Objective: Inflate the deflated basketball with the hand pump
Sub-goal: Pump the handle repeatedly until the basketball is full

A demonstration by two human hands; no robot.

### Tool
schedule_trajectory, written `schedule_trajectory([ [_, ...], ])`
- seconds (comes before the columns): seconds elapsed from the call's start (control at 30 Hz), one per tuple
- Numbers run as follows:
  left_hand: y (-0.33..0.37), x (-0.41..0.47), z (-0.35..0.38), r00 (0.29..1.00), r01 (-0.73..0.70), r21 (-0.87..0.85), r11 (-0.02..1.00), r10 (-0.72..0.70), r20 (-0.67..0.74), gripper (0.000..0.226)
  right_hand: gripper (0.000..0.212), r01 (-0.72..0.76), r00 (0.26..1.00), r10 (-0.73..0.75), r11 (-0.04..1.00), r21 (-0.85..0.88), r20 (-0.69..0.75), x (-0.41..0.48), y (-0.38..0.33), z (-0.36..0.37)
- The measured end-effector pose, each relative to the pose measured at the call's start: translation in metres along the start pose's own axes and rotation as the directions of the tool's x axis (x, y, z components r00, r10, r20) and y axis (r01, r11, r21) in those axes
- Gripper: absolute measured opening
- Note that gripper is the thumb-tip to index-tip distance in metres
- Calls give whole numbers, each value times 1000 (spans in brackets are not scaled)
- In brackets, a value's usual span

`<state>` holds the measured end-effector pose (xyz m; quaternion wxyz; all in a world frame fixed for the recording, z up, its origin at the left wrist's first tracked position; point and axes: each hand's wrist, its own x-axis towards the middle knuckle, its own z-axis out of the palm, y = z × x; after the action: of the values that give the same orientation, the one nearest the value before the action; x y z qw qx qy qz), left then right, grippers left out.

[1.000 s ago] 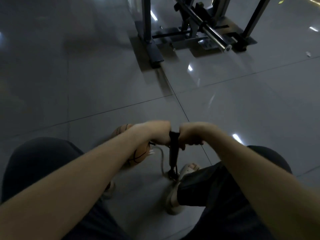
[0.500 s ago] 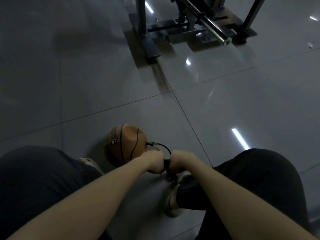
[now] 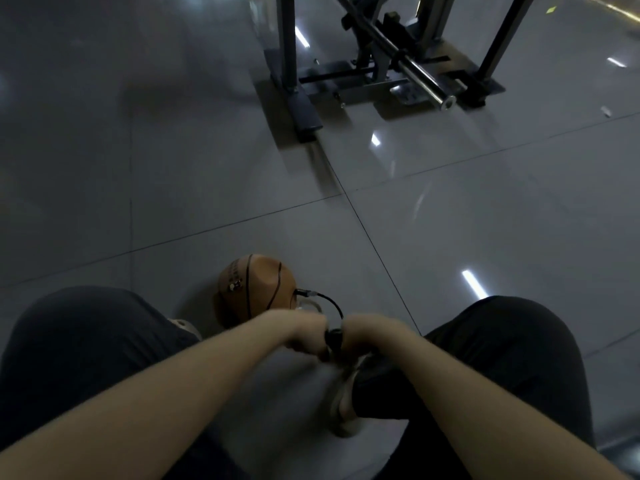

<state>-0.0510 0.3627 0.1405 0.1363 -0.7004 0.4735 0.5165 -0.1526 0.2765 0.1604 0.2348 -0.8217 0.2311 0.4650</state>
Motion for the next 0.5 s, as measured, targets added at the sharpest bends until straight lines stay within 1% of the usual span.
schedule_trajectory([
  [0.03,1,-8,-19,999,-13,-12,1000,13,-52,29,11,4,1000,-3,999,38,-13,-11,2,-20],
  [0.1,5,-30,-59,987,-58,-46,997,51,-150,15,14,10,998,-3,994,107,-57,-35,6,-65],
  [0.17,12,-52,-96,968,-88,-87,992,64,-241,16,12,28,992,-8,987,155,-127,-54,8,-100],
  [0.23,15,-61,-113,956,-87,-93,992,57,-288,12,17,49,981,-15,983,177,-191,-56,9,-114],
  [0.27,15,-58,-112,955,-72,-67,995,50,-293,11,15,46,981,-11,983,178,-192,-53,7,-113],
  [0.33,16,-43,-92,962,-5,25,1000,12,-273,17,11,18,989,3,989,144,-148,-38,5,-97],
  [0.4,17,-23,-67,965,17,63,998,0,-263,22,16,-7,994,19,993,115,-103,-19,6,-73],
  [0.5,18,-1,-43,960,19,70,997,1,-280,23,21,-30,992,45,992,121,-119,7,17,-46],
])
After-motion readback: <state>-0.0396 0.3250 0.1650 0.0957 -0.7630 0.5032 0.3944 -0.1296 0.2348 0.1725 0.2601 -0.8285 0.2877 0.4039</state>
